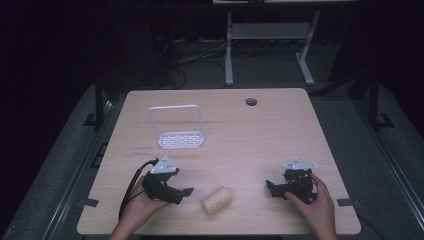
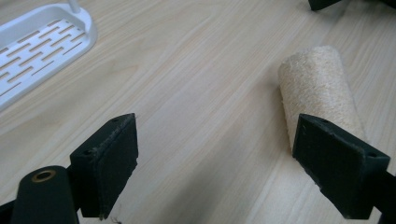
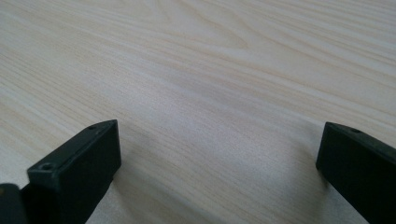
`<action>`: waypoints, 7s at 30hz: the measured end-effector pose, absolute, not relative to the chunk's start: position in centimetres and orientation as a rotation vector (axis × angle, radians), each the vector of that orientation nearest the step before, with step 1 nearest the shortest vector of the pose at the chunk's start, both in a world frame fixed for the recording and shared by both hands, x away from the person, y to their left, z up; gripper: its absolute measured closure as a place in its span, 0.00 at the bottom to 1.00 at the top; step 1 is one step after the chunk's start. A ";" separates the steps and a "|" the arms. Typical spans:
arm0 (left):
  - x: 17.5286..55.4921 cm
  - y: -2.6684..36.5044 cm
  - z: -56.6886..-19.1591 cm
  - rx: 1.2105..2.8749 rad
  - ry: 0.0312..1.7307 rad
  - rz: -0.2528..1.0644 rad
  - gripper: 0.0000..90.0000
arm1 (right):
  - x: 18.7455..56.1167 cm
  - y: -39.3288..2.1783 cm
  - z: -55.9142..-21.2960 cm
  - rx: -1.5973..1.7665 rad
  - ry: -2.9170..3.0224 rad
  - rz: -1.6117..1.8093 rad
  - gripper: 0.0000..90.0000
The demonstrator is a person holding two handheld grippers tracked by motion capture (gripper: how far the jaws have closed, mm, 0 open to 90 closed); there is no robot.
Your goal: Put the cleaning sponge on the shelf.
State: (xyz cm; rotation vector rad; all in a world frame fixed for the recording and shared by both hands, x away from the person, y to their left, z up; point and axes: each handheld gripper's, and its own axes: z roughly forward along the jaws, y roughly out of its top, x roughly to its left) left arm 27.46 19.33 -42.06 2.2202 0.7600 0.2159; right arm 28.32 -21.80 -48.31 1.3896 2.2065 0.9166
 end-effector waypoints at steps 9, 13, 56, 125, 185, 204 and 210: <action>27.6 18.1 -41.7 2.220 0.742 0.203 0.15 | 28.3 -21.8 -48.3 1.390 2.207 0.916 0.00; 27.6 17.7 -41.7 2.228 0.727 0.197 0.15 | 28.3 -21.8 -48.3 1.390 2.207 0.916 0.00; 26.1 11.9 -42.8 2.283 0.608 0.110 0.15 | 28.3 -21.8 -48.3 1.390 2.207 0.916 0.00; 25.6 9.8 -45.5 2.372 0.579 0.099 0.45 | 28.3 -21.8 -48.3 1.389 2.207 0.917 0.00; 27.5 17.6 -43.2 2.296 0.739 0.212 0.46 | 28.3 -21.8 -48.3 1.393 2.206 0.920 0.00; 28.4 20.8 -42.7 2.264 0.832 0.287 0.46 | 28.3 -21.8 -48.3 1.392 2.206 0.920 0.00; 28.7 21.4 -42.7 2.258 0.852 0.303 0.46 | 28.3 -21.8 -48.3 1.392 2.206 0.920 0.00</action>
